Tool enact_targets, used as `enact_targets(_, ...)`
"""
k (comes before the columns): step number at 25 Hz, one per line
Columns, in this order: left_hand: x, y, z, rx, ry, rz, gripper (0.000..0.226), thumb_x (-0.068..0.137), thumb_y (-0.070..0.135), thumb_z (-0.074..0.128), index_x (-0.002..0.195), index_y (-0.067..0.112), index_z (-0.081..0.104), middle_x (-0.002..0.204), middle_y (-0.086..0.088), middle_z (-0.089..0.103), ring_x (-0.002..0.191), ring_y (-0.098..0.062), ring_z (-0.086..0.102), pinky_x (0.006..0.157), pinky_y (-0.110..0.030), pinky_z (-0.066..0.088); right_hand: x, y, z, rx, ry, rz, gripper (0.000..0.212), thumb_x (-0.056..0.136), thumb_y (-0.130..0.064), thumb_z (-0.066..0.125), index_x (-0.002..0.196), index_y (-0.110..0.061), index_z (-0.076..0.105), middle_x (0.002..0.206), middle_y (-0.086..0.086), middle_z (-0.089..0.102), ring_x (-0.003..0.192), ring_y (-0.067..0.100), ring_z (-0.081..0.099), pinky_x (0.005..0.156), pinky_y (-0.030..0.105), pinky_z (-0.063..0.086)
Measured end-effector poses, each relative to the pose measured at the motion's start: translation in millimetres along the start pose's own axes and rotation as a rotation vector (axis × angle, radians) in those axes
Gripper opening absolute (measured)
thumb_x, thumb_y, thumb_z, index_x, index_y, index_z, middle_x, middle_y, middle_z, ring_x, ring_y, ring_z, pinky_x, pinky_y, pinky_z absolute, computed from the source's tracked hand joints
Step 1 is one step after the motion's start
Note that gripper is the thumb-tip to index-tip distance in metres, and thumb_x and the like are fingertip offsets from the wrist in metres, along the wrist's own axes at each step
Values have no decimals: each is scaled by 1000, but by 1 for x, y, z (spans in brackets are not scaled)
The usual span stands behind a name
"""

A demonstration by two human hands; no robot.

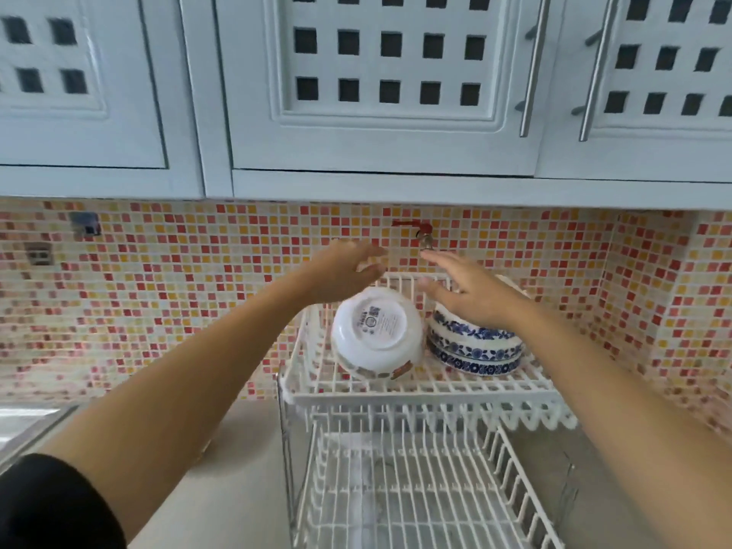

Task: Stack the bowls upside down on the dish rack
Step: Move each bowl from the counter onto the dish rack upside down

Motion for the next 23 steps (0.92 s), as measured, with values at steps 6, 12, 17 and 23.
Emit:
enact_targets(6, -123, -103, -47, 63, 19, -171, 44, 100, 34, 37, 133, 9, 52, 140, -8, 54, 127, -27, 52, 102, -35, 41, 20, -146, 89, 126, -12, -153, 58, 98, -44, 32, 149, -19, 22, 158, -1, 20, 145, 16, 18, 117, 35, 17)
enact_targets(12, -226, -211, -44, 16, -59, -454, 47, 99, 36, 37, 136, 8, 50, 141, -10, 53, 126, -28, 53, 100, -33, 42, 40, -241, 191, 217, -129, -133, 61, 98, -44, 32, 150, -16, 15, 160, 3, 13, 147, 19, 15, 117, 34, 15)
enact_targets(17, -283, -298, 10, -39, -150, -658, 47, 99, 36, 38, 131, 5, 53, 139, -12, 54, 126, -31, 51, 106, -38, 38, 69, -258, 289, 311, -318, -9, 63, 98, -43, 34, 149, -10, 17, 157, 10, 22, 141, 24, 32, 115, 38, 27)
enact_targets(23, -307, -363, 103, -208, -198, -908, 52, 98, 38, 39, 137, 5, 46, 141, -16, 51, 129, -32, 48, 106, -37, 37, 106, -215, 409, 399, -411, 283, 56, 96, -43, 39, 139, -7, 38, 145, 12, 44, 130, 30, 44, 103, 38, 39)
Point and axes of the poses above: each hand's wrist, its own x-axis towards the middle knuckle, its own z-axis out of the palm, y = z × x, the point moved 4 cm from there along x, towards the middle knuckle
